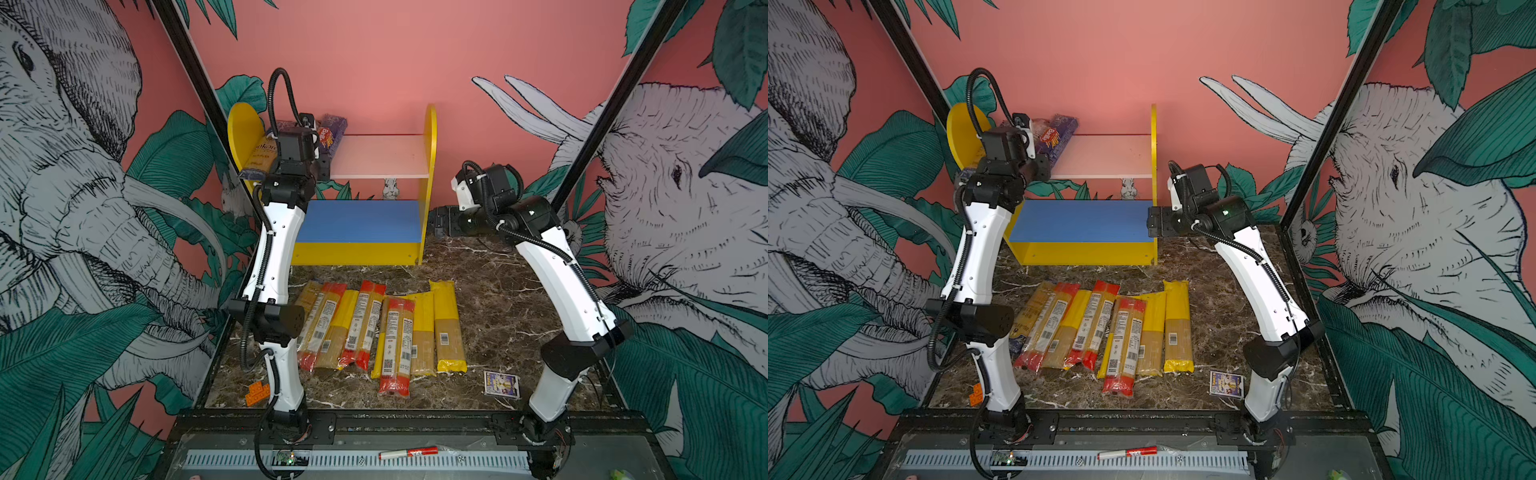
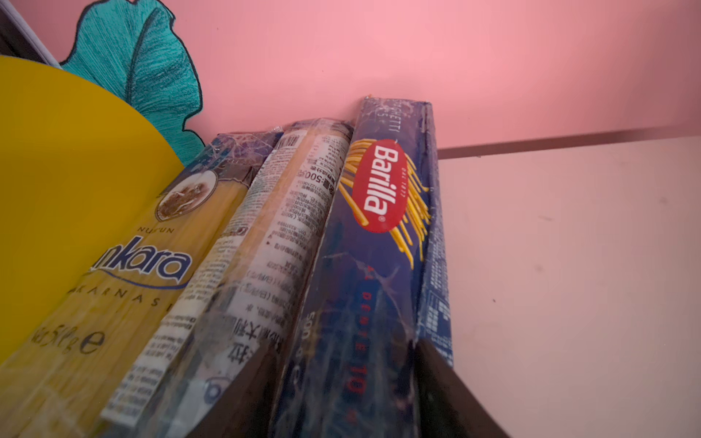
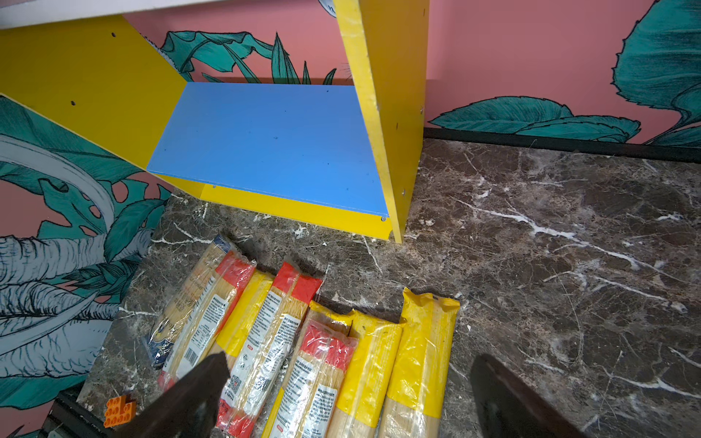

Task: Arrange pasta packages on shelves
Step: Move the pasta bag to the shelf.

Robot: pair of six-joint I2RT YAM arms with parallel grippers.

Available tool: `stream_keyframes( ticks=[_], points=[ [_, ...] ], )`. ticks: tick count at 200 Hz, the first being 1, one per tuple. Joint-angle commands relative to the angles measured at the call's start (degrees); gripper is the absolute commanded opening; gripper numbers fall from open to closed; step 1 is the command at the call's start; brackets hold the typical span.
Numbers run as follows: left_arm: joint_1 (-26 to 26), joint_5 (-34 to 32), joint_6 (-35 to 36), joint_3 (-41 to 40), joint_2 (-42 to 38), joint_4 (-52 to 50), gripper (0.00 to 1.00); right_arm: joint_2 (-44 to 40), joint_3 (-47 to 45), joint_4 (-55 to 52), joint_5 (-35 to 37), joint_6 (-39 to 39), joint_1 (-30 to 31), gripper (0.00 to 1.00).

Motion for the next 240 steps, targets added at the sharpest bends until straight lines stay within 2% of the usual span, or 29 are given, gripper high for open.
stream_keyframes(
  ticks=[1,103,121,152,173,207,240],
  points=[
    [-0.7,-0.9,-1.1,-2.9,-4.3,-3.6,0.52,-2.0,-0.5,1.5,0.5,0.4,-0.2,0.99],
    [-0.8,-8.4,0.2,-6.8,-6.9,-5.3,0.49,-6.7,-5.9,3.1,0.3,0.8,-0.2,0.99],
    [-0.7,-8.1,0.4,-7.1,-7.6,-5.3,0.6,-7.5,-6.9,3.5,0.5,1.3,-0.2,0.99],
    [-0.8,-6.9,0.4,-7.9,-9.7,-4.2,0.86,-8.3,-7.4,3.3,0.7,1.3,0.1,0.99],
    [-0.7,-5.5,0.6,-9.9,-12.3,-2.1,0.99,-8.5,-7.4,3.2,1.3,0.9,0.4,0.99],
    [-0.8,-2.9,0.6,-9.9,-15.9,-0.3,1.0,-8.9,-7.5,3.2,2.1,0.6,0.8,0.99],
    [-0.8,-3.2,1.1,-10.3,-20.4,-0.7,0.99,-8.9,-7.1,3.1,2.4,0.0,1.6,0.99]
  ],
)
